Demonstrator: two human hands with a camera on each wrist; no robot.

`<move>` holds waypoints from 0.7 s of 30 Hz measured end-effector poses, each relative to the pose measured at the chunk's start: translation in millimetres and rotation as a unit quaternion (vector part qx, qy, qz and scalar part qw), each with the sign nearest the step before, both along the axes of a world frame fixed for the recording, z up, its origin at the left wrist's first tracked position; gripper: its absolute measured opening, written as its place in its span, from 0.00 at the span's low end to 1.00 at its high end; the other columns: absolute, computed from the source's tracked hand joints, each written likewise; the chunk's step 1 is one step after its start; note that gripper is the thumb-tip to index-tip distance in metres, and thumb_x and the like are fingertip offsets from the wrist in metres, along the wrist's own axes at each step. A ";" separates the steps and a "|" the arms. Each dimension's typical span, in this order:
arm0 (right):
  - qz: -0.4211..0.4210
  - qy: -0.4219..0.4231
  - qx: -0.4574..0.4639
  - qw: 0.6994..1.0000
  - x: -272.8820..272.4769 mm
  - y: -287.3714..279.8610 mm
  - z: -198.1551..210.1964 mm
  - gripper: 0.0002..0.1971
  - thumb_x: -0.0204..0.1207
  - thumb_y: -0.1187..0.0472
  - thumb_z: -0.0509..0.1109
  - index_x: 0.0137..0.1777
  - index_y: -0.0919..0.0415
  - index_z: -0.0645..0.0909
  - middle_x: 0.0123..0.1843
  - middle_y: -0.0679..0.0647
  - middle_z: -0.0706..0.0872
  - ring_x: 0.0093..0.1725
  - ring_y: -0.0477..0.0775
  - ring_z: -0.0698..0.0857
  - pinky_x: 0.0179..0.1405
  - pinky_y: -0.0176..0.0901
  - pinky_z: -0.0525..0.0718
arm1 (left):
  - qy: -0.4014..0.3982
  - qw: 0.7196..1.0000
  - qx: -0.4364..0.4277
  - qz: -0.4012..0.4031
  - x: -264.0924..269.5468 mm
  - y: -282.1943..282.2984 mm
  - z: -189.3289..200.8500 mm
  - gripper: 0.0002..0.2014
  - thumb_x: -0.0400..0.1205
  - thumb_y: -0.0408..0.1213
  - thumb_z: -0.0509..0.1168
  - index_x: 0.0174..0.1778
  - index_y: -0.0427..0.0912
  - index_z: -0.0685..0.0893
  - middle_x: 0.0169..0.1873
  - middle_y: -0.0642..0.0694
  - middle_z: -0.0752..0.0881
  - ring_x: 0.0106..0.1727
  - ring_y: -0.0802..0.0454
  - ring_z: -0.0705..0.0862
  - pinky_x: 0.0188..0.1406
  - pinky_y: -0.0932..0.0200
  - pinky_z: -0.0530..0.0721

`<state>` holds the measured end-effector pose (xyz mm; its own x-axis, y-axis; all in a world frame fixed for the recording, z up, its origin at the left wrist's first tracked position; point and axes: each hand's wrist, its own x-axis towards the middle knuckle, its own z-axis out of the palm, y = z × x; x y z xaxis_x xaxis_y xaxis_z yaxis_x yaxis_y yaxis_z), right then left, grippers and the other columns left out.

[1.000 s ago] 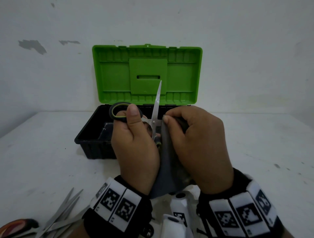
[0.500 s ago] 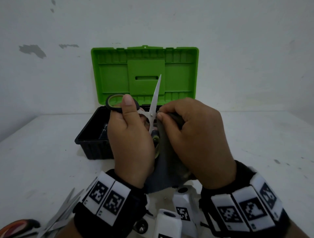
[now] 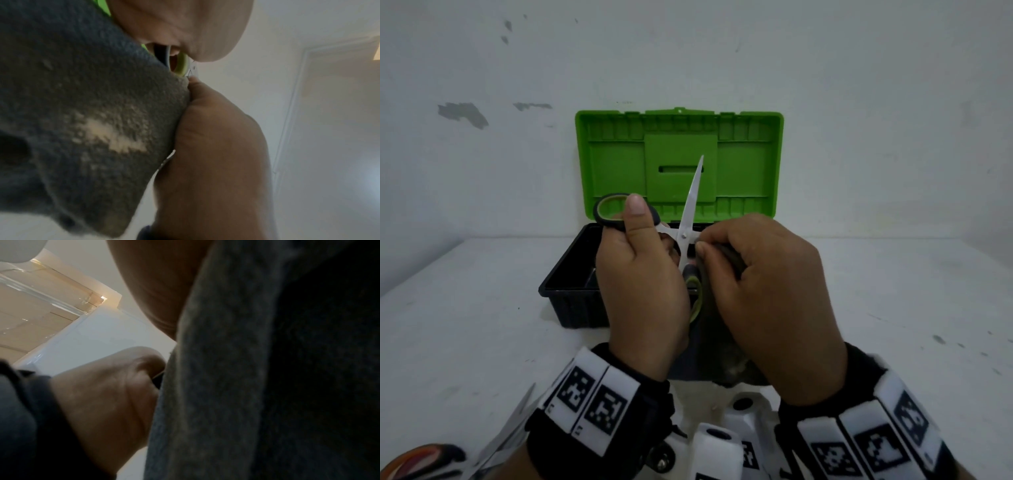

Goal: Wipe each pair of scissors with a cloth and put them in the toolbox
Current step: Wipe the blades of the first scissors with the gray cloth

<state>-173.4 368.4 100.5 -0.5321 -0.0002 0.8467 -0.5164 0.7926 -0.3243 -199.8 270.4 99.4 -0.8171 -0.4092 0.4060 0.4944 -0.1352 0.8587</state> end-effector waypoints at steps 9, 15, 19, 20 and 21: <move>-0.008 0.003 -0.010 1.000 6.0 -0.7 6.3 0.02 0.77 0.63 0.74 0.44 0.59 0.89 0.40 0.51 0.88 0.40 0.49 0.84 0.42 0.41 0.79 | 0.016 0.999 -0.034 0.021 3.5 -0.8 1.1 0.21 0.89 0.54 0.51 0.35 0.46 0.72 0.18 0.52 0.68 0.18 0.56 0.65 0.19 0.58 0.65; -0.014 -0.002 -0.006 1.000 6.5 1.5 8.3 0.03 0.77 0.62 0.73 0.44 0.59 0.89 0.39 0.50 0.88 0.39 0.49 0.84 0.42 0.43 0.81 | 0.028 0.998 -0.048 0.030 5.4 0.3 0.9 0.21 0.89 0.52 0.50 0.35 0.46 0.72 0.17 0.52 0.68 0.18 0.58 0.65 0.19 0.61 0.65; -0.009 -0.008 -0.014 1.000 3.2 3.3 5.7 0.02 0.76 0.62 0.74 0.44 0.58 0.89 0.40 0.50 0.89 0.40 0.48 0.84 0.43 0.40 0.80 | 0.021 0.998 -0.048 0.030 4.8 1.4 0.7 0.21 0.90 0.52 0.51 0.34 0.45 0.72 0.17 0.52 0.68 0.18 0.56 0.65 0.19 0.59 0.66; -0.018 -0.006 -0.019 1.000 2.1 5.0 6.2 0.02 0.76 0.62 0.74 0.44 0.57 0.89 0.39 0.49 0.88 0.40 0.47 0.84 0.43 0.38 0.79 | 0.019 0.999 -0.042 0.023 4.6 2.0 0.4 0.21 0.89 0.53 0.51 0.34 0.46 0.72 0.17 0.52 0.68 0.19 0.55 0.65 0.20 0.57 0.66; -0.023 -0.004 -0.020 1.000 1.9 5.0 6.5 0.02 0.76 0.62 0.74 0.44 0.57 0.88 0.39 0.49 0.88 0.40 0.47 0.83 0.43 0.37 0.78 | 0.018 0.999 -0.034 0.018 4.5 2.1 0.3 0.21 0.89 0.54 0.51 0.34 0.46 0.71 0.17 0.52 0.68 0.19 0.54 0.65 0.20 0.57 0.65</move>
